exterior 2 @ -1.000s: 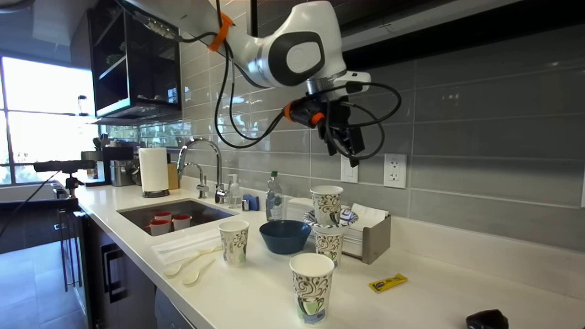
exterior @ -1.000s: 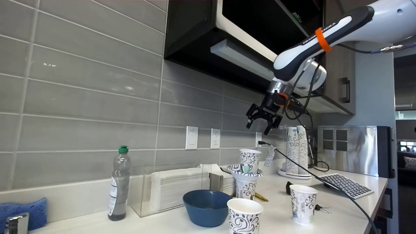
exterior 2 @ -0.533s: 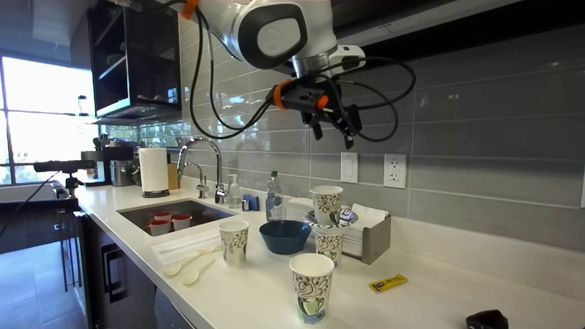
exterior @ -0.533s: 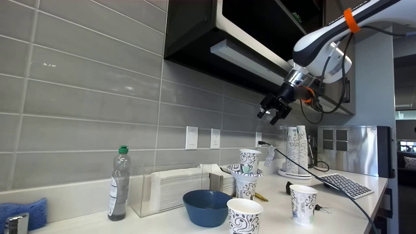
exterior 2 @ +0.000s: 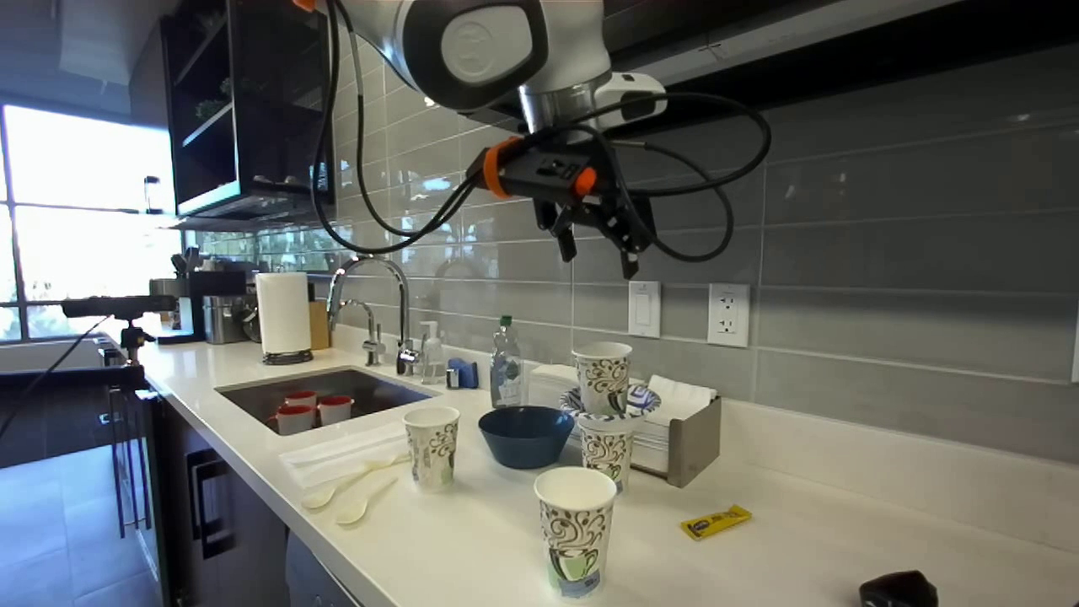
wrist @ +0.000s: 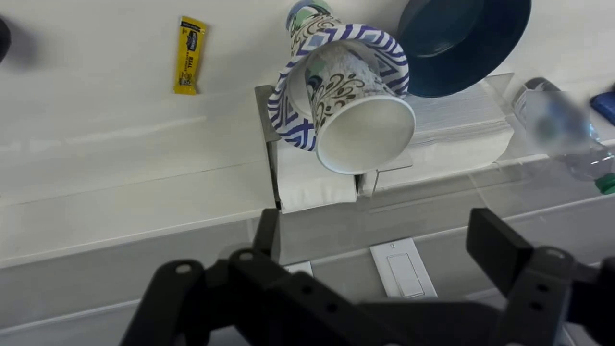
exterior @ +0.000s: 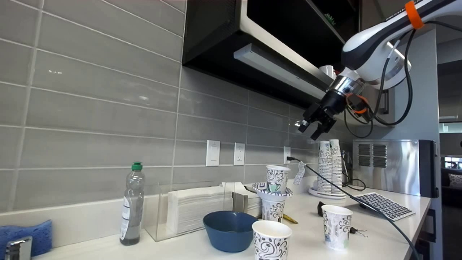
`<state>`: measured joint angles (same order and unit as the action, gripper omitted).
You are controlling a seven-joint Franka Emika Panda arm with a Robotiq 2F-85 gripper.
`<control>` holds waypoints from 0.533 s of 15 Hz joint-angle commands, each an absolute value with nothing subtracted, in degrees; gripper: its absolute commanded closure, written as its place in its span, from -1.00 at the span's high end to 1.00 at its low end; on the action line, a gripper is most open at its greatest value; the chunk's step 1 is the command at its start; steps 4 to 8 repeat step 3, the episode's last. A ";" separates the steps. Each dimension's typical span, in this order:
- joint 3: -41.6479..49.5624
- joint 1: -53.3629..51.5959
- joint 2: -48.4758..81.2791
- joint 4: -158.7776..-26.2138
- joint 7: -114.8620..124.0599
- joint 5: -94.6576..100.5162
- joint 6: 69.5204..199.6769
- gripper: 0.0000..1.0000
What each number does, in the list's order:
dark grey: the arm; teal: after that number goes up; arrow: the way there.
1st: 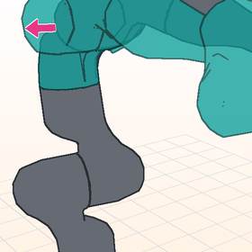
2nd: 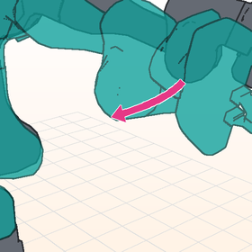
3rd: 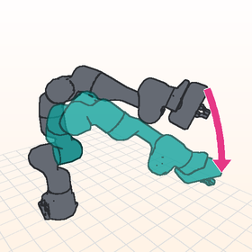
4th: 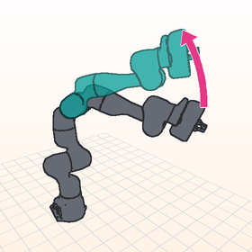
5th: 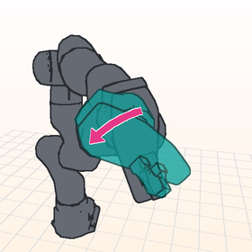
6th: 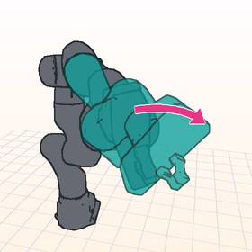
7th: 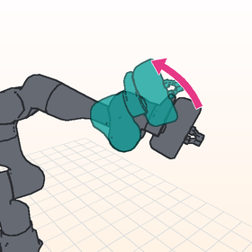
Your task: Pick up the middle paper cup from the kitchen counter and put it in the white paper bowl on a paper cup
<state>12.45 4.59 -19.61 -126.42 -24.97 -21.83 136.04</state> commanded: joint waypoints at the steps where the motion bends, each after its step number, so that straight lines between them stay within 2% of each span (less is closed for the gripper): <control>1: 13.32 3.49 -19.62 -126.37 -24.53 -21.28 136.08 1.00; 8: 13.30 3.42 -19.59 -126.37 -24.53 -21.29 136.07 1.00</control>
